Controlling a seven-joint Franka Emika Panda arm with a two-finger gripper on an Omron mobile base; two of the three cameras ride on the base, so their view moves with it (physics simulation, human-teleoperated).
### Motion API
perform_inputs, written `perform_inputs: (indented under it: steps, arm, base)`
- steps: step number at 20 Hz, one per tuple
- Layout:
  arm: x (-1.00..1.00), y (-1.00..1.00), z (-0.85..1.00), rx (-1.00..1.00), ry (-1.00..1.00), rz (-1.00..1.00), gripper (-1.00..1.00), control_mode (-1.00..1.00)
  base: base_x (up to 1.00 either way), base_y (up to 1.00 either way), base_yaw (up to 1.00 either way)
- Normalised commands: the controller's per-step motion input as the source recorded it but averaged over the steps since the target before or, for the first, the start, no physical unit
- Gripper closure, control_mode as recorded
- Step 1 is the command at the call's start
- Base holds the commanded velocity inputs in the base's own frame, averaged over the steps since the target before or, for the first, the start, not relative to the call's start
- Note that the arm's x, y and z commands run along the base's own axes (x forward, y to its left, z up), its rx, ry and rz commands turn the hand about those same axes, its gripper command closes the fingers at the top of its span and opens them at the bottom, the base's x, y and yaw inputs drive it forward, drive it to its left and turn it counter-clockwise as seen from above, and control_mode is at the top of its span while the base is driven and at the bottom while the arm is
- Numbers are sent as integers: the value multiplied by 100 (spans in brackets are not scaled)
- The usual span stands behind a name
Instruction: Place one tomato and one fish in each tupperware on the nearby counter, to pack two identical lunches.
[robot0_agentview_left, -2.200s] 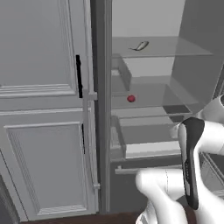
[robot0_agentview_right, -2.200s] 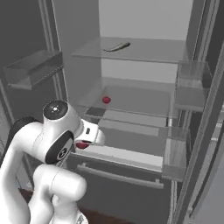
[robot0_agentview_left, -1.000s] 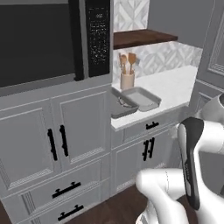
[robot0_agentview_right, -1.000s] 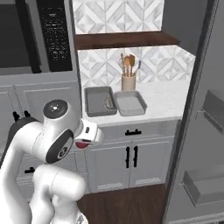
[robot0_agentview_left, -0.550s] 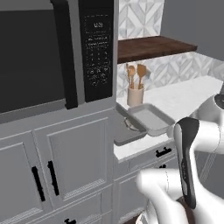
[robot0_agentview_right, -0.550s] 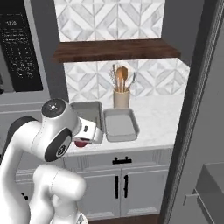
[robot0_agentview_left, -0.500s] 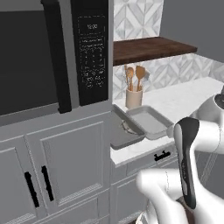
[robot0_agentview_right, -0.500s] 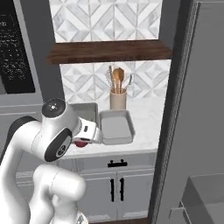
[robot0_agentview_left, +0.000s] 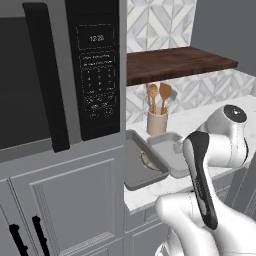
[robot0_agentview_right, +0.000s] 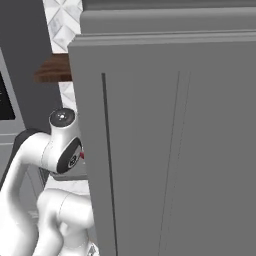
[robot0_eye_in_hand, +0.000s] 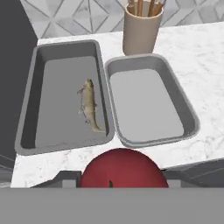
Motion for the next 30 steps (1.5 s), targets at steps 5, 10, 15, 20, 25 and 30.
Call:
perform_inputs:
  steps: [5,10,15,20,25,30]
  arm:
    - [100,74,-40,3,13,20,100,-100]
    - [97,54,-53,4,20,14,100,-100]
    - [100,43,-71,3,18,4,100,-100]
    - [94,86,-54,1,8,0,-100,-100]
    - [28,-3,-1,0,0,0,-100,-100]
    - [-3,-43,20,1,0,-1,-100,-100]
  base:
    - [0,0,0]
    - [0,0,0]
    - [0,0,0]
    - [0,0,0]
    - [0,0,0]
    - [0,0,0]
